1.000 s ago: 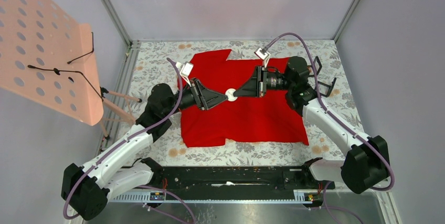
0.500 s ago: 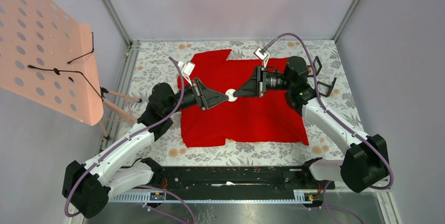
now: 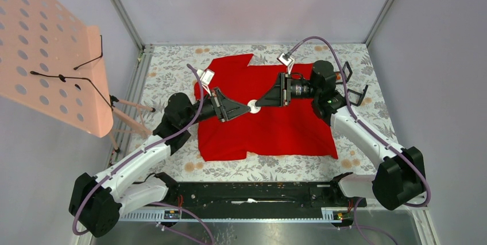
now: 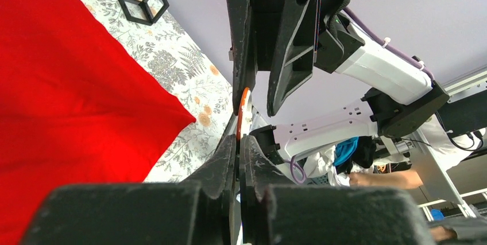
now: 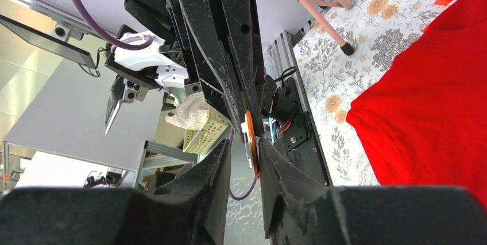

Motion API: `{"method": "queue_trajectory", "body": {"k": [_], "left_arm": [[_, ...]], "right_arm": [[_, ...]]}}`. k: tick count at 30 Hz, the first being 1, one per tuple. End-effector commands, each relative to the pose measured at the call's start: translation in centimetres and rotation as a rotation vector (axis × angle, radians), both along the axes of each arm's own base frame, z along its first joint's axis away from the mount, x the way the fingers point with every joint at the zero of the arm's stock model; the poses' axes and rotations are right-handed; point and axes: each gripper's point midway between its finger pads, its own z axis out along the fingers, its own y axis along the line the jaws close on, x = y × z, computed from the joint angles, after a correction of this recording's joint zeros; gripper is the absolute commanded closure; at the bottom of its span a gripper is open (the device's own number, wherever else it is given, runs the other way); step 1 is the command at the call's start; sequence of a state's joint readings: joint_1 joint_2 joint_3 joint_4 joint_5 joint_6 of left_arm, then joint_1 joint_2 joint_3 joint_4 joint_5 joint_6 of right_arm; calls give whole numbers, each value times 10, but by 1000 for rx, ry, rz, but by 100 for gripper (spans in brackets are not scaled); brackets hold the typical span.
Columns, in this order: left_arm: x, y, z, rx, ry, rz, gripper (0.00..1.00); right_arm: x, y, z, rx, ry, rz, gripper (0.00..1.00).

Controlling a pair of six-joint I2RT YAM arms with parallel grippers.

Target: Pin the brooch onto the clothing

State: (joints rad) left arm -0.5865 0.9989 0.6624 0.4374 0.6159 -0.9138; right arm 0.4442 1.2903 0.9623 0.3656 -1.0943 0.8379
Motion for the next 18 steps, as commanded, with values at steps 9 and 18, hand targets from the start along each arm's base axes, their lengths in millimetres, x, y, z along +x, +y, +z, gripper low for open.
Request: {"method": "queue_trajectory", "body": {"k": [9,18], "left_arm": [[7,2,10,-38,-9,42,100],[5,2,10,-36,-9,33,100]], "right_arm": [[-2,3,6,-16,-40,16,67],[4,7,4,-35,-26,-8,75]]}}
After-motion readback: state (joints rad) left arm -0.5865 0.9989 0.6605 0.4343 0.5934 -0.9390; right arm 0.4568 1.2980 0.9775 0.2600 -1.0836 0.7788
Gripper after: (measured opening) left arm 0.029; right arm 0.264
